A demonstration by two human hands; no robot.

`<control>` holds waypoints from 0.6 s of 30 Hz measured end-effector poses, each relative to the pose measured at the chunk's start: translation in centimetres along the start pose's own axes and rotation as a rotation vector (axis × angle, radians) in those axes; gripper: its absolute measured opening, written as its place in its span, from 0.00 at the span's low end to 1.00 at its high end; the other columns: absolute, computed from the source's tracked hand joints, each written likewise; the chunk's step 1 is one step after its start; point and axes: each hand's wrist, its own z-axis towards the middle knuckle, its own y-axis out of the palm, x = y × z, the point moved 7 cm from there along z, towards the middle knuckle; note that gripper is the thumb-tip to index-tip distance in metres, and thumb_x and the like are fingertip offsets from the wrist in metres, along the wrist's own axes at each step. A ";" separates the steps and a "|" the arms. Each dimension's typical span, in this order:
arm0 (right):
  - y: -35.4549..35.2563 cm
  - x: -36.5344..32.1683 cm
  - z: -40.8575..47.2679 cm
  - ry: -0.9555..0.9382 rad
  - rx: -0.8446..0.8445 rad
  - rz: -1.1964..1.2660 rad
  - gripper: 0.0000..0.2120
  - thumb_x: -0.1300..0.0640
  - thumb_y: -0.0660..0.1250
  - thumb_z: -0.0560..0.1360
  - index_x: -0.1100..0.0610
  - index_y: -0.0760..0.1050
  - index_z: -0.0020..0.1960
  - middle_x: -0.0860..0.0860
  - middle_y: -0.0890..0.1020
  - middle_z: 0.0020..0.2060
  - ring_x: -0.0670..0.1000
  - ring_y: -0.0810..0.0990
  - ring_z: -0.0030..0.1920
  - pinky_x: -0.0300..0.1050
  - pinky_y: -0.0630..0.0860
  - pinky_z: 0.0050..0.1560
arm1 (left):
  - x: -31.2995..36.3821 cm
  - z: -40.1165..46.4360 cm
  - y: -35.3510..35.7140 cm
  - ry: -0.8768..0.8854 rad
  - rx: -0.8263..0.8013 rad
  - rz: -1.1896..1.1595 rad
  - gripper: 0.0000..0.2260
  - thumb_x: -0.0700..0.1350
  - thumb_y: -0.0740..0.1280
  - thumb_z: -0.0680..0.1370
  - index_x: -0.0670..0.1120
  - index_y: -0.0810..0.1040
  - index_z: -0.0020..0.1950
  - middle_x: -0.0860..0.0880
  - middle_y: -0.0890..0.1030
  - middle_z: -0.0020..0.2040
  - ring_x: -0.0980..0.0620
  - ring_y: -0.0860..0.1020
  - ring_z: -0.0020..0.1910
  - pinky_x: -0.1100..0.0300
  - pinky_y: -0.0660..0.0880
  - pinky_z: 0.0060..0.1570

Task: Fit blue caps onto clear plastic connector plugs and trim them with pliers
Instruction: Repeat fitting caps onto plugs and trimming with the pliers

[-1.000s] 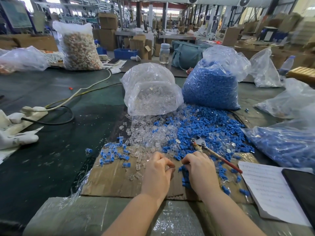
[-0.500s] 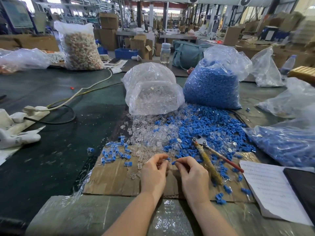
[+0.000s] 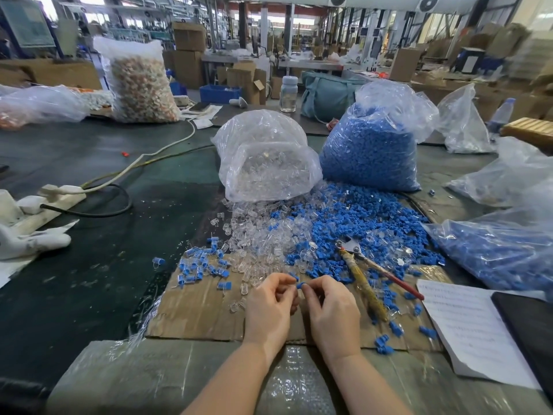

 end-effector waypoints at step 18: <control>0.2 -1.0 -0.6 -0.142 -0.056 0.019 0.03 0.63 0.69 0.73 0.58 0.81 0.45 0.49 0.81 0.40 0.47 0.76 0.43 0.36 0.67 0.47 | 1.1 -0.5 -0.5 0.078 0.036 0.035 0.11 0.34 0.67 0.75 0.51 0.77 0.41 0.51 0.80 0.37 0.65 0.77 0.34 0.72 0.73 0.34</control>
